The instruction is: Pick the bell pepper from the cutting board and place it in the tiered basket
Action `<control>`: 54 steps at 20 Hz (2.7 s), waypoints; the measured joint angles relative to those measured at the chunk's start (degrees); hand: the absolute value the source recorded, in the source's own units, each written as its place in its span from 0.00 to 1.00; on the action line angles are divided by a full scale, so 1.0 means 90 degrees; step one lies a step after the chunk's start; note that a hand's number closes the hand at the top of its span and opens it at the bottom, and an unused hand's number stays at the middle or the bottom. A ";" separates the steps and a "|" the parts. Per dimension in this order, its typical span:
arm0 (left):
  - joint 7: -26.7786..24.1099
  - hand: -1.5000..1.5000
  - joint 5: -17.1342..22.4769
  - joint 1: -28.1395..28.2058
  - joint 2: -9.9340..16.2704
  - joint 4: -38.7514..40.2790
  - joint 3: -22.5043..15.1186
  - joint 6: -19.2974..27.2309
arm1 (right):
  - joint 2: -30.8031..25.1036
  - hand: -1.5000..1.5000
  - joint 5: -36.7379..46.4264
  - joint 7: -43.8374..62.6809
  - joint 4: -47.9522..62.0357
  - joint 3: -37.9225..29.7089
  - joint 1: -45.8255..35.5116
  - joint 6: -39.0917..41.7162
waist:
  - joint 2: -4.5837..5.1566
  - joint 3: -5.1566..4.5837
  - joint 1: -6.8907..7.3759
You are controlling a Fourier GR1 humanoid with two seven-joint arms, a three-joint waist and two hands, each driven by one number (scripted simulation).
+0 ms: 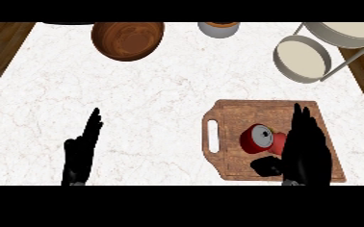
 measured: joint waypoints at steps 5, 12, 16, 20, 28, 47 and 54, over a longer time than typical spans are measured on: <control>-0.0088 0.50 -0.0081 -0.0055 -0.0074 0.0112 0.0054 0.0013 | 0.0079 0.00 -0.0139 0.0040 0.0205 -0.0177 -0.0014 0.0257 | -0.0005 0.0007 -0.0021; 0.0116 0.50 -0.0203 -0.0070 -0.0162 -0.0024 0.0071 0.0004 | 0.0097 0.00 -0.0367 -0.0138 0.0690 -0.0582 -0.0147 0.0382 | -0.0002 0.0001 -0.0024; 0.0176 0.50 -0.0189 -0.0145 -0.0140 0.0007 0.0198 -0.0131 | 0.0123 0.00 -0.0465 -0.0132 0.0875 -0.0715 -0.0294 0.0444 | -0.0001 0.0001 -0.0027; 0.0158 0.50 -0.0240 -0.0093 -0.0166 0.0007 0.0254 -0.0179 | 0.0129 0.00 -0.0623 -0.0140 0.1019 -0.0822 -0.0287 0.0491 | -0.0002 0.0000 -0.0028; 0.0262 0.50 -0.0344 -0.0006 -0.0236 -0.0163 0.0338 -0.0266 | 0.0138 0.00 -0.0941 -0.0246 0.1756 -0.1150 -0.0493 0.0324 | -0.0001 0.0000 -0.0021; 0.0184 0.50 -0.0678 -0.0136 -0.0542 0.0039 0.0614 -0.0441 | -0.0260 1.00 -0.0683 -0.0934 0.2660 -0.1323 -0.0712 -0.0272 | -0.0035 -0.0019 -0.0015; 0.0075 0.50 -0.0681 -0.0118 -0.0586 0.0112 0.0643 -0.0473 | -0.0512 1.00 -0.1078 -0.0500 0.3040 -0.2551 -0.1179 -0.0232 | -0.0022 -0.0006 -0.0016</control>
